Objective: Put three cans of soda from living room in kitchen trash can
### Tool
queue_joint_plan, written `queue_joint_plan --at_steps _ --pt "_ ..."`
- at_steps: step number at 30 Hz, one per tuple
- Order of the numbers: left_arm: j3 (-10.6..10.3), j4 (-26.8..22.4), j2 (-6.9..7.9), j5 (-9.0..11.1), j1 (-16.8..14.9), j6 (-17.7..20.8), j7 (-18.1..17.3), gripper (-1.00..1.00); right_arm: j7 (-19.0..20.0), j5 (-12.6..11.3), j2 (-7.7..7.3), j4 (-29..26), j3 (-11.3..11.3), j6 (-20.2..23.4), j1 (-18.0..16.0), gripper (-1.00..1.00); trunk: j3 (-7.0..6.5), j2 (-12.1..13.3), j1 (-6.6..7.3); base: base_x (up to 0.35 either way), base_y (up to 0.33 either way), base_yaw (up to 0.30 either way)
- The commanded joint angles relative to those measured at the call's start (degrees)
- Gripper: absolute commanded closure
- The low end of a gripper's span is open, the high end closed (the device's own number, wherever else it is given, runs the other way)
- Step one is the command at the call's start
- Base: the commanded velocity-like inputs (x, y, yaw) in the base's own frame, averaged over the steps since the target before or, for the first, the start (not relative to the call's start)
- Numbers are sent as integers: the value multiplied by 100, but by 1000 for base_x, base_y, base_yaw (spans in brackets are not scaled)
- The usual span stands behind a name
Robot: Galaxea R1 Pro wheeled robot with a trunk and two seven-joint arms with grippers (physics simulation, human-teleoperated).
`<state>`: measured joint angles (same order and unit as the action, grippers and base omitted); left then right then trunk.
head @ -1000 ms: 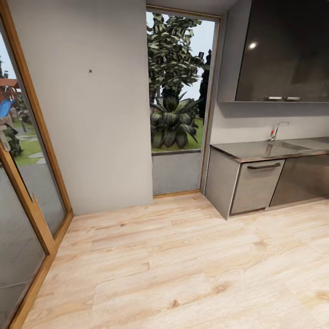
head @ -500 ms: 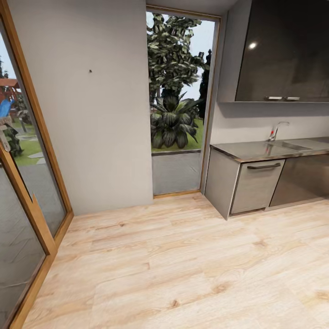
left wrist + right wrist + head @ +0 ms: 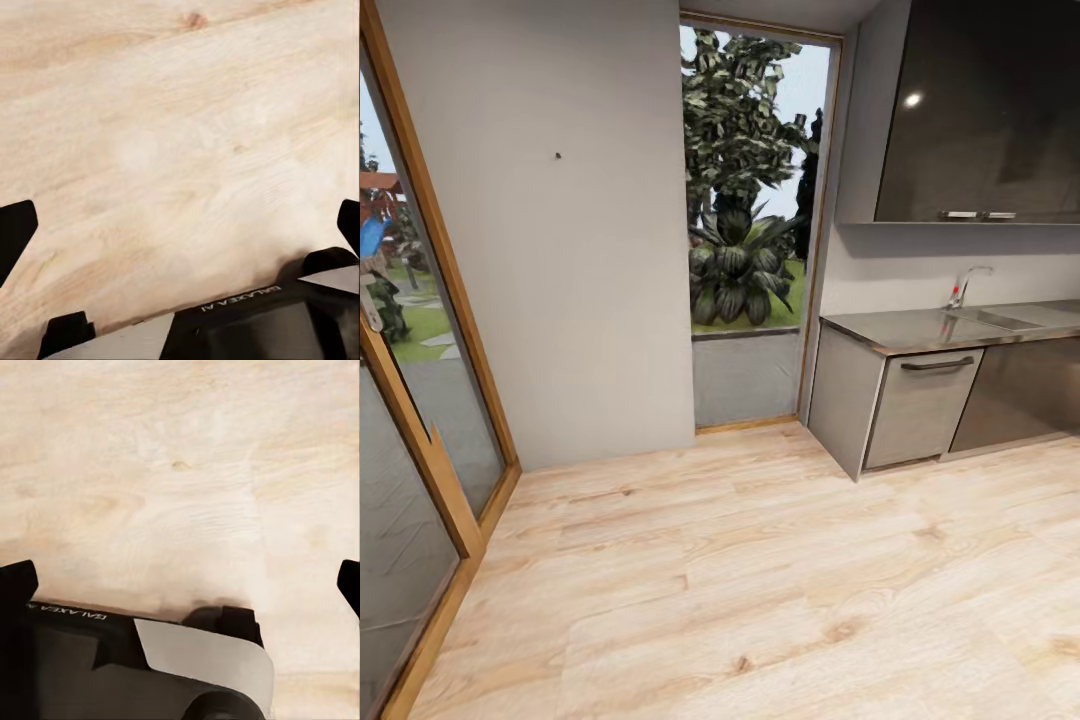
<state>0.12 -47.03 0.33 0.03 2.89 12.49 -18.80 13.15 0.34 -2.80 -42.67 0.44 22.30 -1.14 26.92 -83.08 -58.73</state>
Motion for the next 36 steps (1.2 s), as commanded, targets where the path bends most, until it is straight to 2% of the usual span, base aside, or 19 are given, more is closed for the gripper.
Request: queue_joint_plan --at_steps 1,2,4,5,7,9,10,13,16,19,36 --pt "1 -130 15 -5 1 14 -247 -100 107 1 -20 -144 0 28 1 -100 0 0 0 0 0 0" --pt "3 -345 58 -8 1 34 -684 -100 339 6 -48 -381 0 58 0 -100 0 0 0 0 0 0" --pt "4 -514 114 -9 1 45 -1054 -100 578 14 -66 -551 0 67 0 -100 0 0 0 0 0 0" --pt "6 -629 166 -10 1 49 -1354 -100 786 19 -79 -667 0 26 -1 -100 0 0 0 0 0 0" --pt "10 -729 234 -11 1 35 -1653 -100 985 23 -101 -774 0 -240 -12 -100 0 0 0 0 0 0" --pt "12 -764 279 -12 1 11 -1760 -100 1062 25 -109 -806 3 -539 -17 -100 0 0 0 0 0 0" --pt "24 -792 349 -12 1 -82 -1845 -100 1129 26 -112 -822 6 -924 -22 -100 0 0 0 0 0 0" --pt "155 -810 471 -10 1 -316 -1918 -100 1176 27 -120 -811 6 -1215 -25 -100 0 0 0 0 0 0" --pt "329 -820 522 3 1 -429 -1958 -100 1191 33 -123 -785 4 -1321 -23 -100 0 0 0 0 0 0" --pt "392 -823 536 13 1 -461 -1975 -100 1194 35 -124 -772 3 -1354 -20 -100 0 0 0 0 0 0" --pt "454 -790 555 23 1 -484 -1990 -100 1197 31 -124 -622 -4 -1379 -17 -100 -3 0 0 0 0 -13"
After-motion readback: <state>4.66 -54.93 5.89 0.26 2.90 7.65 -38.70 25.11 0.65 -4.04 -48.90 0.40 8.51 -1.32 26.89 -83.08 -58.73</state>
